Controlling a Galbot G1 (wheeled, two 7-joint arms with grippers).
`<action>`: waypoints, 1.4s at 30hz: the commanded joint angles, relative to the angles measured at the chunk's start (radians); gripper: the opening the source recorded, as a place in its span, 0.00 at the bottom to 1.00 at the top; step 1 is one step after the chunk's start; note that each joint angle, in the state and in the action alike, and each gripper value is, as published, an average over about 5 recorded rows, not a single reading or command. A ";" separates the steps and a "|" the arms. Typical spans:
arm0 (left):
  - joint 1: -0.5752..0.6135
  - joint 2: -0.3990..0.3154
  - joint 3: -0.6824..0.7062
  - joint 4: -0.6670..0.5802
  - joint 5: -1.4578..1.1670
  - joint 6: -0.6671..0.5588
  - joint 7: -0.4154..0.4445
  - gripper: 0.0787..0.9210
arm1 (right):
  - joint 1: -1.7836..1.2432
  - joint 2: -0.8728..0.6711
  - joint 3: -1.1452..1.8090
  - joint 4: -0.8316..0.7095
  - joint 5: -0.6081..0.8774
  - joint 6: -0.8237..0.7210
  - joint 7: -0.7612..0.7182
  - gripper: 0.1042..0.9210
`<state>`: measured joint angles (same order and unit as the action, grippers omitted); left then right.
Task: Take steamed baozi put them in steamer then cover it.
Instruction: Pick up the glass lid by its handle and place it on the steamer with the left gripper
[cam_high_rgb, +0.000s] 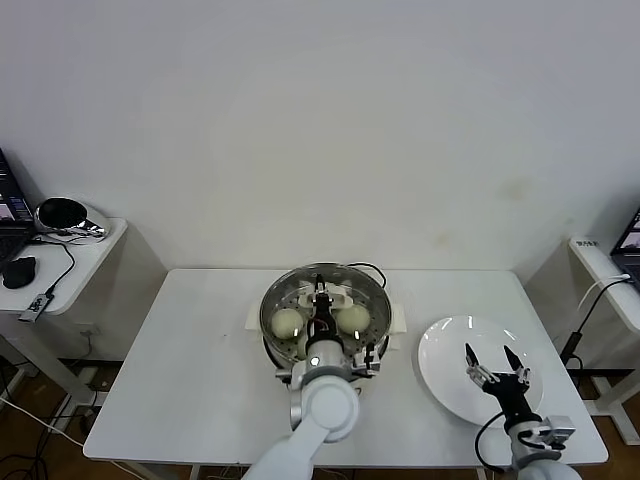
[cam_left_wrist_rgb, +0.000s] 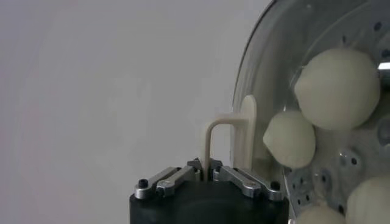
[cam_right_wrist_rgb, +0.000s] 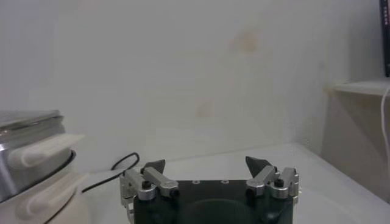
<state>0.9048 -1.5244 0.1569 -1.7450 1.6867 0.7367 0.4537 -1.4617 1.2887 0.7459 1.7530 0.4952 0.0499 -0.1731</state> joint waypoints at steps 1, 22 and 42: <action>-0.002 -0.006 -0.002 0.022 0.008 0.043 -0.005 0.07 | -0.001 0.004 -0.002 0.000 -0.004 0.003 -0.001 0.88; 0.005 -0.014 -0.026 0.013 -0.069 0.043 -0.044 0.07 | -0.004 0.005 -0.003 -0.004 -0.009 0.010 -0.002 0.88; 0.027 -0.007 -0.023 0.021 -0.069 0.021 -0.107 0.07 | -0.004 0.007 -0.005 -0.005 -0.011 0.013 -0.004 0.88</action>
<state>0.9249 -1.5342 0.1315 -1.7193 1.6235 0.7363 0.3658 -1.4660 1.2949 0.7409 1.7487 0.4848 0.0623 -0.1766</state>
